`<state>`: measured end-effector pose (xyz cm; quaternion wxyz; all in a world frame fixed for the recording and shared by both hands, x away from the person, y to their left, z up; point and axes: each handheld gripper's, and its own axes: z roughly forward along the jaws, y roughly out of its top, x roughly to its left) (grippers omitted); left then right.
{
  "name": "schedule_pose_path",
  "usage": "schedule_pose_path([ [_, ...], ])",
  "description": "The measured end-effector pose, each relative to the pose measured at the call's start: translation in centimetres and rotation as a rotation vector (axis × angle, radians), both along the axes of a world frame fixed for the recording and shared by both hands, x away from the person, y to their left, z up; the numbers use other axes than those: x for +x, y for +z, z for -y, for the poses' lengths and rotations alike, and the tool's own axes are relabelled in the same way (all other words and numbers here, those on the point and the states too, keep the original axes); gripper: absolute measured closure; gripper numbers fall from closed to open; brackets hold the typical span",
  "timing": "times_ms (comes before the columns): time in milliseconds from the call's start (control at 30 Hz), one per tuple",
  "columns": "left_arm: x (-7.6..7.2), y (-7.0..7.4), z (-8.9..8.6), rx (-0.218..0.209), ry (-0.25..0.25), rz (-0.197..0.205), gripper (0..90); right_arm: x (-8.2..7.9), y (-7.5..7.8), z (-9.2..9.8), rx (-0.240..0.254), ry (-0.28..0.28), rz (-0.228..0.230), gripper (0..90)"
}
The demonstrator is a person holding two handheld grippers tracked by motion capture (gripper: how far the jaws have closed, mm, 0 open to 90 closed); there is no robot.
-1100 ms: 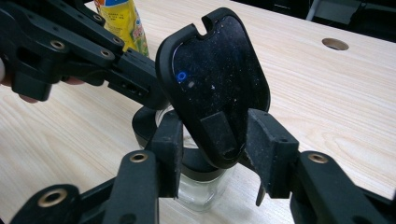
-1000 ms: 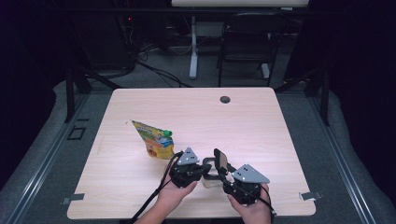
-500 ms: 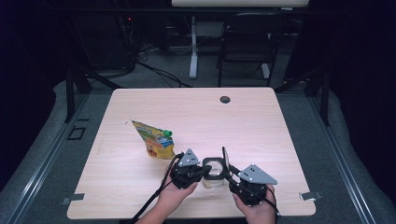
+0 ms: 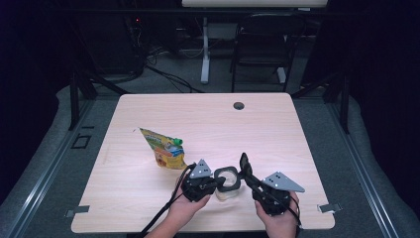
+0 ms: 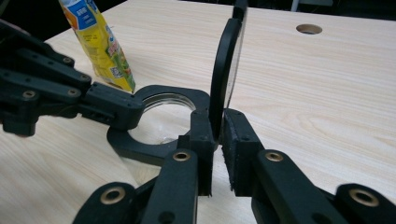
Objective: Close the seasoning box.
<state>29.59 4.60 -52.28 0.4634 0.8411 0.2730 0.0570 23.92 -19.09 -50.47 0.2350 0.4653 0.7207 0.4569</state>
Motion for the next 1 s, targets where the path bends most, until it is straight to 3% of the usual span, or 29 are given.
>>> schedule_pose_path([
  [233, -0.2, 0.0, 0.0, 0.011, -0.003, -0.006, 90.0, 1.7, 0.5, 0.3, -0.005, 0.008, -0.044, 85.7],
  [600, -0.8, -0.2, 0.0, -0.015, -0.009, -0.007, 90.0, 5.9, 0.5, -1.0, 0.057, 0.051, -0.096, 82.4],
  [1000, -0.8, -0.4, 0.2, -0.032, 0.005, -0.009, 90.0, 7.3, 0.3, -1.5, 0.091, 0.071, -0.105, 80.1],
])
